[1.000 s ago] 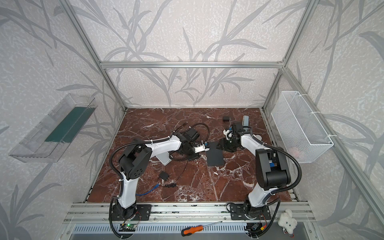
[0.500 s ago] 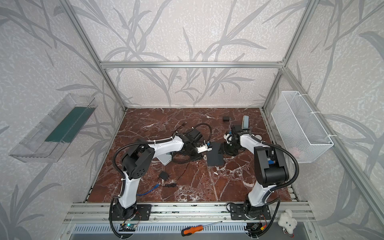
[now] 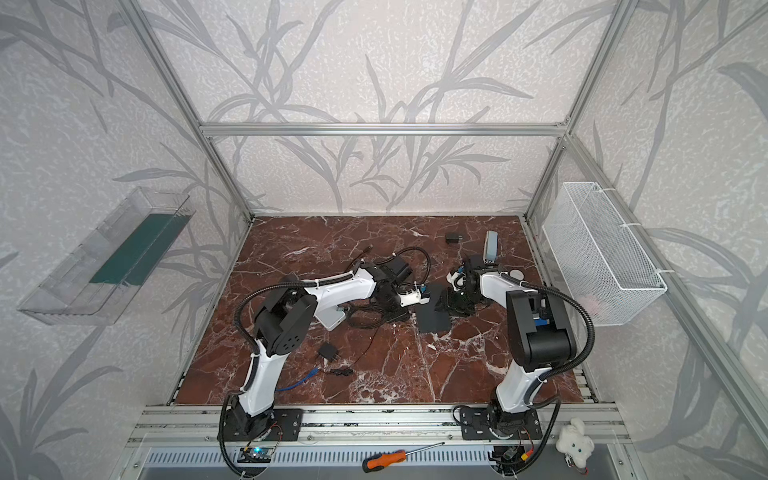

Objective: Insert the plug into the switch port

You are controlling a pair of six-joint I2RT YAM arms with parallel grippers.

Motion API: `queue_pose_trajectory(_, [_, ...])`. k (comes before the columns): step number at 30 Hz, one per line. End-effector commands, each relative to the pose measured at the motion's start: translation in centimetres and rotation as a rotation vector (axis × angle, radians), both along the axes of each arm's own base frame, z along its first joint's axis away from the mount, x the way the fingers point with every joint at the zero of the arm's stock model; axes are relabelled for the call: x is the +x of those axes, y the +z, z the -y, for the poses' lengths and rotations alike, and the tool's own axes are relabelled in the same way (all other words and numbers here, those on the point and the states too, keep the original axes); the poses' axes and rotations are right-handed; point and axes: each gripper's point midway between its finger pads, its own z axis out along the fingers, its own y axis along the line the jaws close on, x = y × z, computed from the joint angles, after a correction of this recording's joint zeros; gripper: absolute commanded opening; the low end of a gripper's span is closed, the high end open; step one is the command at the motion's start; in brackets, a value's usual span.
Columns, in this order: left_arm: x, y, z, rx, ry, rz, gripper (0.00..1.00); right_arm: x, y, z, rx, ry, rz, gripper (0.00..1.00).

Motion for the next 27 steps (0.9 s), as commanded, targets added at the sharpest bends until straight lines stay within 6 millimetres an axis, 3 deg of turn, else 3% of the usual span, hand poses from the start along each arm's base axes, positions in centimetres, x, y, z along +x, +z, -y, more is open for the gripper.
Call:
queue_pose_trajectory(1, [-2.3, -0.2, 1.1, -0.025, -0.011, -0.124, 0.01, -1.0, -0.7, -1.0, 0.050, 0.024, -0.037, 0.50])
queue_pose_trajectory(9, [-1.8, 0.9, 1.9, -0.047, 0.009, -0.160, 0.00, -1.2, -0.9, -1.8, 0.114, 0.017, -0.059, 0.46])
queue_pose_trajectory(17, [2.6, 0.0, 1.5, -0.004, 0.188, -0.010, 0.00, -1.9, -1.1, -2.2, 0.152, 0.017, -0.083, 0.44])
queue_pose_trajectory(19, [2.8, 0.1, 1.4, -0.012, 0.202, 0.009, 0.00, -1.9, -1.1, -2.1, 0.145, 0.013, -0.084, 0.44])
queue_pose_trajectory(27, [3.7, 2.7, 1.9, -0.100, 0.243, 0.082, 0.00, -1.7, -0.9, -2.1, 0.142, 0.003, -0.087, 0.44])
